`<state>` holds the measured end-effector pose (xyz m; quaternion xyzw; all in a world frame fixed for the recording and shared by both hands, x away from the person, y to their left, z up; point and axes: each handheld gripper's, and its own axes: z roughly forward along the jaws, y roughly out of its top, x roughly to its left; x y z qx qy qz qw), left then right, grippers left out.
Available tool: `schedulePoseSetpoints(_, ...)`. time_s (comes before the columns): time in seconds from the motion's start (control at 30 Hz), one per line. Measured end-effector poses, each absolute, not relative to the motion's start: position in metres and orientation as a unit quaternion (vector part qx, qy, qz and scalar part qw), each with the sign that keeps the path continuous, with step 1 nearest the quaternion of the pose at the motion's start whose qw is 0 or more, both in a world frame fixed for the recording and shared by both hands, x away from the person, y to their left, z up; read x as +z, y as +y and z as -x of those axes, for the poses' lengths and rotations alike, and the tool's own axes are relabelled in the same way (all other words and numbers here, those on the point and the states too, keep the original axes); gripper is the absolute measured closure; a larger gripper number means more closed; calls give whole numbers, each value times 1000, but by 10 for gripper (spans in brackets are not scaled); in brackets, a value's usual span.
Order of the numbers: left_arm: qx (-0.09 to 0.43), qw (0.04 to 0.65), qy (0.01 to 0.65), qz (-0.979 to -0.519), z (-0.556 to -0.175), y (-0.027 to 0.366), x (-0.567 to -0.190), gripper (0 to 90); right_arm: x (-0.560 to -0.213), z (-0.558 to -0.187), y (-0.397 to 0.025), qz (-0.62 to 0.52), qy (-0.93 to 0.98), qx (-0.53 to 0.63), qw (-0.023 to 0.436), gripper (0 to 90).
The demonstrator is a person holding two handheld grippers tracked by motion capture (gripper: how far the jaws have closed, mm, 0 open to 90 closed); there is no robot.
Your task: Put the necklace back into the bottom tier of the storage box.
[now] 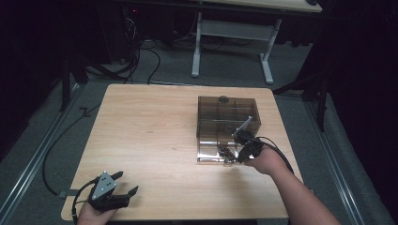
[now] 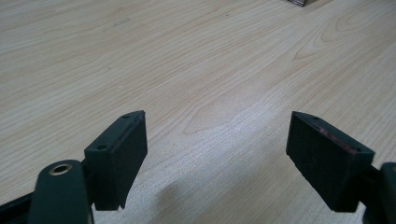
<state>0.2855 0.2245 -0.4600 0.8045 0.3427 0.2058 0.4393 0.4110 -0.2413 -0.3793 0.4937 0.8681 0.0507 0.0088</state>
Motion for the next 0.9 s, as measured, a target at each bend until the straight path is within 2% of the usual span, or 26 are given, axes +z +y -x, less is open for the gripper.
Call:
schedulePoseSetpoints(0.27,207,439,343,-804,-285,224,-460,209,-388,-396,-253,-495,866,64,13,751)
schedulePoseSetpoints(0.7,209,439,343,-804,-285,224,-460,209,-397,-385,-260,-504,860,73,16,701)
schedulePoseSetpoints(0.9,210,439,343,-803,-285,224,-460,209,-396,-377,-262,-502,857,108,26,643)
